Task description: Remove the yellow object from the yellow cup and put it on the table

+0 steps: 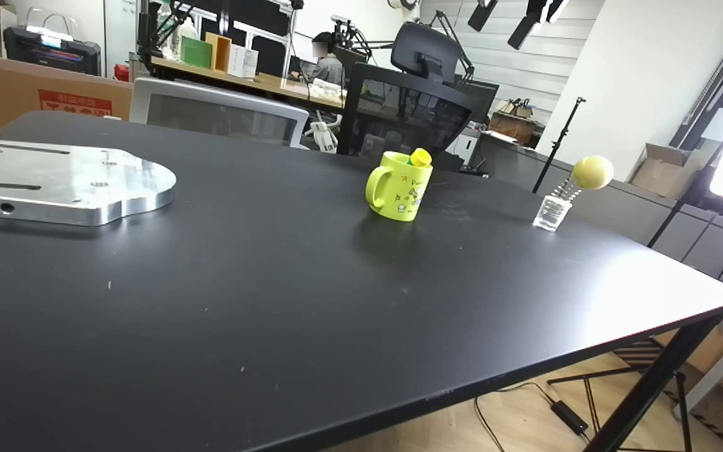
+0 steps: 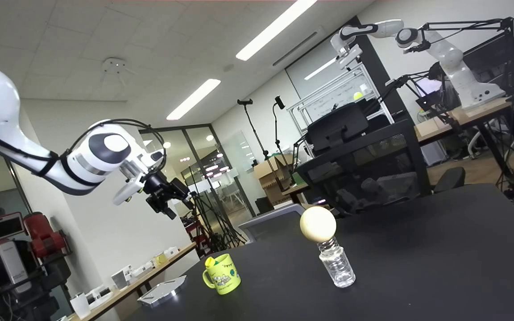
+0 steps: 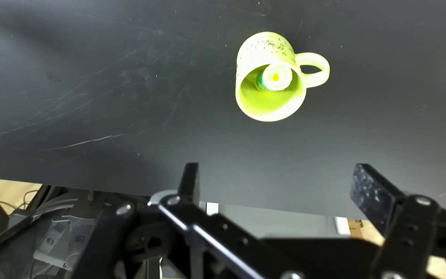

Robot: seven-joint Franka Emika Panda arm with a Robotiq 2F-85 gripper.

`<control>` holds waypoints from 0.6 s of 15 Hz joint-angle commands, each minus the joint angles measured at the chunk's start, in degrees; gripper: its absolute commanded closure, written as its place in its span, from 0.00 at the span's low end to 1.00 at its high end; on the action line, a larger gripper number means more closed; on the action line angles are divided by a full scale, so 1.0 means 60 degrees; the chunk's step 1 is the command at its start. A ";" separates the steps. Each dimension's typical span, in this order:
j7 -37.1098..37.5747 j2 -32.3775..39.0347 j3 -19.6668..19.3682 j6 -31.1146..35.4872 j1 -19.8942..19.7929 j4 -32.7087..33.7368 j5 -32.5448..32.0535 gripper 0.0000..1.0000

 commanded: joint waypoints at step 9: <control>0.0359 0.1430 -0.0748 0.0006 0.0678 0.0841 -0.0286 0.00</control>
